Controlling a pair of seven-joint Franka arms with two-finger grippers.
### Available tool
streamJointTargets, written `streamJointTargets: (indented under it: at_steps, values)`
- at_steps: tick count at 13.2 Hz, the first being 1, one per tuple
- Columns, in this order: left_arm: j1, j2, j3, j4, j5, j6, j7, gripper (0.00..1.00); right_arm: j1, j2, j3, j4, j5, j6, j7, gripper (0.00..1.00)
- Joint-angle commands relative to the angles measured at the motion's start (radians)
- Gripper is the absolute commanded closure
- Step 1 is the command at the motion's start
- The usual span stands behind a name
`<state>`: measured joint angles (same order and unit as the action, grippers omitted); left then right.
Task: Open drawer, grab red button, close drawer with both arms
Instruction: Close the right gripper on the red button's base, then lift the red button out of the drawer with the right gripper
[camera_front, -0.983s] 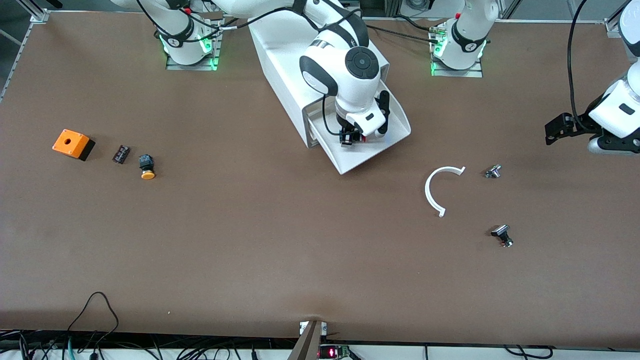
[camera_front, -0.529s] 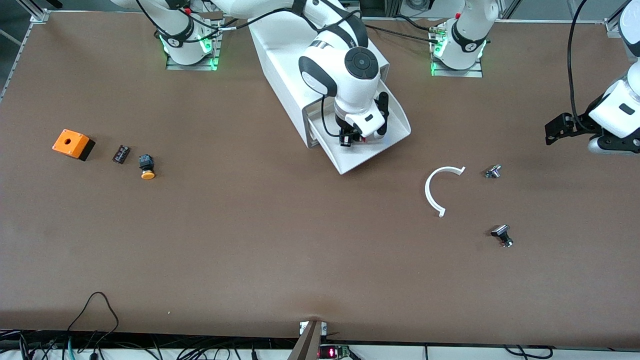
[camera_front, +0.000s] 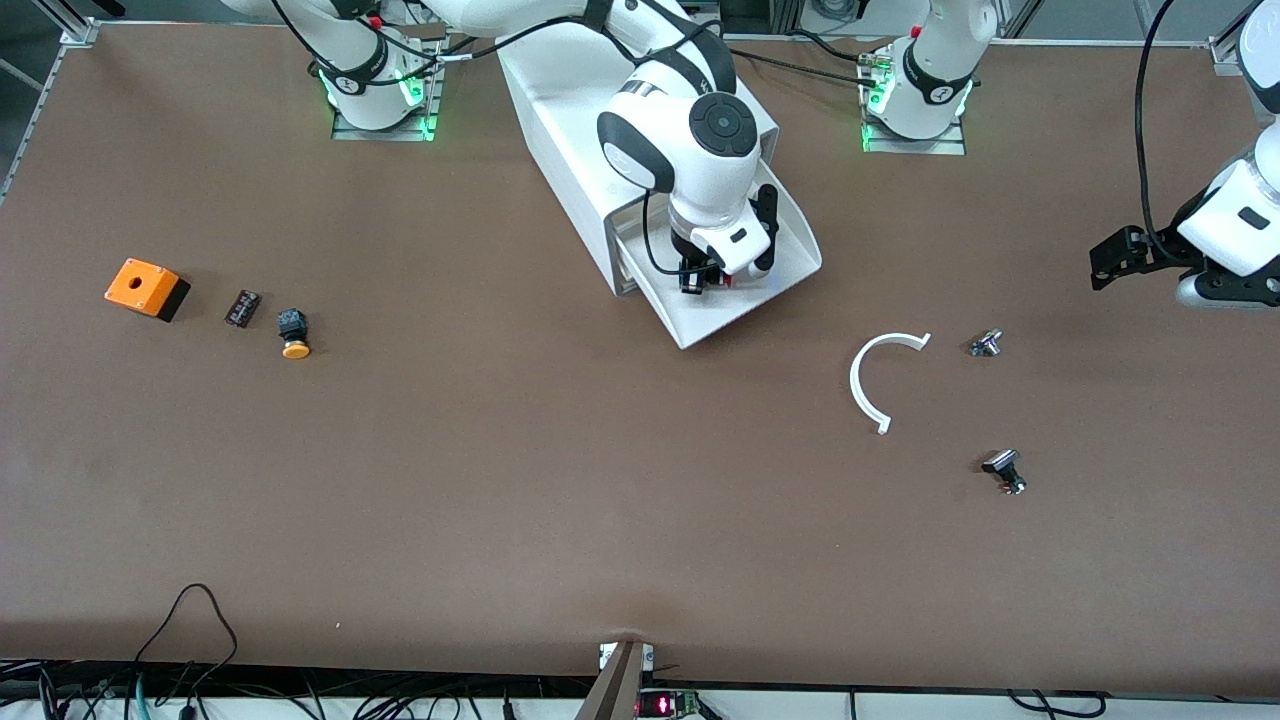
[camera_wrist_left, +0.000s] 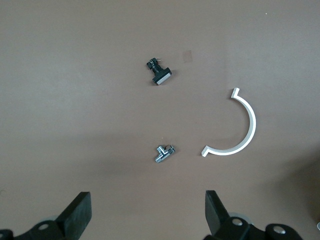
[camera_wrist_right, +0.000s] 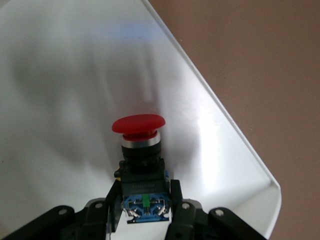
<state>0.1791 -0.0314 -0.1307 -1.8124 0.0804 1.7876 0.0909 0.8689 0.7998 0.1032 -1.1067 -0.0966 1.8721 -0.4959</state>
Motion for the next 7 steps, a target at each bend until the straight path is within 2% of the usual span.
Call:
streamJointTargets:
  at_steps: [1, 7]
  values:
    - [0.0, -0.004, 0.0, 0.001, 0.007, -0.013, -0.007, 0.0, 0.01, -0.001, 0.003, 0.018, -0.025, -0.002, 0.055, 0.76]
    - [0.0, -0.002, 0.0, -0.001, 0.009, -0.013, -0.007, 0.0, 0.004, -0.03, 0.0, 0.053, -0.025, 0.007, 0.153, 0.76]
